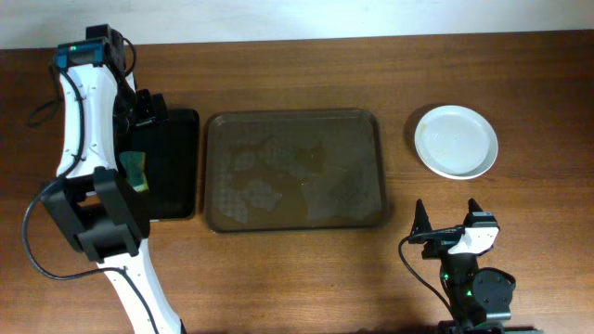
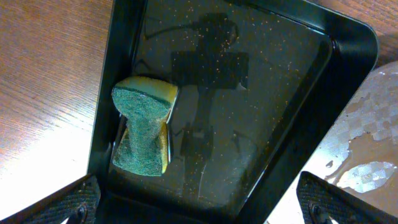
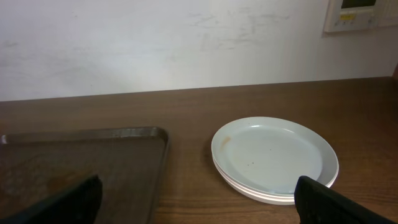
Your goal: Clean dirty plates on tray and stack at the side
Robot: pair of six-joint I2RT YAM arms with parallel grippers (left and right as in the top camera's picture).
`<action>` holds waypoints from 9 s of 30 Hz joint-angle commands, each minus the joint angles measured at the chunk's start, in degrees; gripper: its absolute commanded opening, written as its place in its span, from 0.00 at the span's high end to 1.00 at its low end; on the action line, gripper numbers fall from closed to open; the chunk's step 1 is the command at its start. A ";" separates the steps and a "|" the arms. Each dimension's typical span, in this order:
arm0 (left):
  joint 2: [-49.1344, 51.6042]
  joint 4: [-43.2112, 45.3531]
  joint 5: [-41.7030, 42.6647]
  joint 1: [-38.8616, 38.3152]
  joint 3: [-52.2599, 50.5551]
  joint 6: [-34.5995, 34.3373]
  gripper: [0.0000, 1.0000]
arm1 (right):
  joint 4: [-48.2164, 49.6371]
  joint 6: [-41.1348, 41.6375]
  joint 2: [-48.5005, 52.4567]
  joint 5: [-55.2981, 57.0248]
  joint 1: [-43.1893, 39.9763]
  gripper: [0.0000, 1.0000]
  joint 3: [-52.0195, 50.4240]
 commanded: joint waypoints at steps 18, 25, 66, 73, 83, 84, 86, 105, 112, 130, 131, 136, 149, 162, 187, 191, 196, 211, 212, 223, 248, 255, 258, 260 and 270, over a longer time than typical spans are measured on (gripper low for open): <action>-39.06 49.29 3.65 -1.73 -32.26 8.48 0.01 | -0.17 0.04 -0.46 -0.50 0.63 0.02 -0.42; -67.14 78.62 1.86 -1.73 -77.48 9.33 0.01 | -0.17 0.04 -0.46 -0.50 0.63 0.02 -0.42; -129.50 79.45 -8.55 -5.88 -126.25 16.65 0.01 | -0.17 0.07 -0.46 -0.50 0.63 0.02 -0.42; -129.50 79.45 -8.57 -5.88 -126.25 16.65 0.01 | -0.17 0.04 -0.46 -0.50 0.63 0.02 -0.42; -129.50 79.45 -8.57 -5.88 -126.25 16.65 0.01 | -0.17 0.04 -0.46 -0.50 0.63 0.02 -0.42; -129.50 79.45 -8.55 -5.88 -126.25 16.65 0.01 | -0.17 0.04 -0.46 -0.50 0.63 0.02 -0.42; -129.50 79.45 -8.57 -5.88 -126.25 16.65 0.01 | -0.17 0.04 -0.46 -0.50 0.63 0.02 -0.42; -129.50 79.45 -8.57 -5.88 -126.25 16.65 0.01 | -0.17 0.07 -0.46 -0.50 0.63 0.02 -0.42; -129.50 79.45 -8.57 -5.88 -126.25 16.65 0.01 | -0.17 0.04 -0.46 -0.50 0.63 0.02 -0.42; -129.50 79.45 -8.55 -5.88 -126.25 16.65 0.01 | -0.17 0.04 -0.46 -0.50 0.63 0.02 -0.42; -129.50 79.45 -8.57 -5.88 -126.25 16.65 0.01 | -0.17 0.04 -0.46 -0.50 0.63 0.02 -0.42; -129.50 79.45 -8.57 -5.88 -126.25 16.65 0.01 | -0.17 0.04 -0.46 -0.50 0.63 0.02 -0.42; -129.50 79.45 -8.55 -5.88 -126.25 16.65 0.01 | -0.17 0.04 -0.46 -0.50 0.63 0.02 -0.42; -129.50 79.45 -8.55 -5.88 -126.25 16.65 0.01 | -0.17 0.04 -0.46 -0.50 0.63 0.02 -0.42; -129.50 79.45 -8.57 -5.88 -126.25 16.65 0.01 | -0.17 0.04 -0.46 -0.50 0.63 0.02 -0.42; -129.50 79.45 -8.57 -5.88 -126.25 16.65 0.01 | -0.17 0.07 -0.46 -0.50 0.63 0.02 -0.42; -129.50 79.45 -8.57 -5.88 -126.25 16.65 0.01 | -0.17 0.07 -0.46 -0.50 0.63 0.02 -0.42; -129.50 79.45 -8.57 -5.88 -126.25 16.65 0.01 | -0.17 0.07 -0.46 -0.50 0.63 0.02 -0.42; -129.50 79.45 -8.57 -5.88 -126.25 16.65 0.01 | -0.17 0.04 -0.46 -0.50 0.63 0.02 -0.42; -129.50 79.45 -8.57 -5.88 -126.25 16.65 0.01 | -0.17 0.04 -0.46 -0.50 0.63 0.02 -0.42; -129.50 79.45 -8.55 -5.88 -126.25 16.65 0.01 | -0.17 0.04 -0.46 -0.50 0.63 0.02 -0.42; -129.50 79.45 -8.57 -5.88 -126.25 16.65 0.01 | -0.17 0.04 -0.46 -0.50 0.63 0.02 -0.42; -129.50 79.45 -8.57 -5.88 -126.25 16.65 0.01 | -0.17 0.04 -0.46 -0.50 0.63 0.02 -0.42; -129.50 79.45 -8.55 -5.88 -126.25 16.65 0.01 | -0.17 0.04 -0.46 -0.50 0.63 0.02 -0.42; -129.50 79.45 -8.57 -5.88 -126.25 16.65 0.01 | -0.17 0.04 -0.46 -0.50 0.63 0.02 -0.42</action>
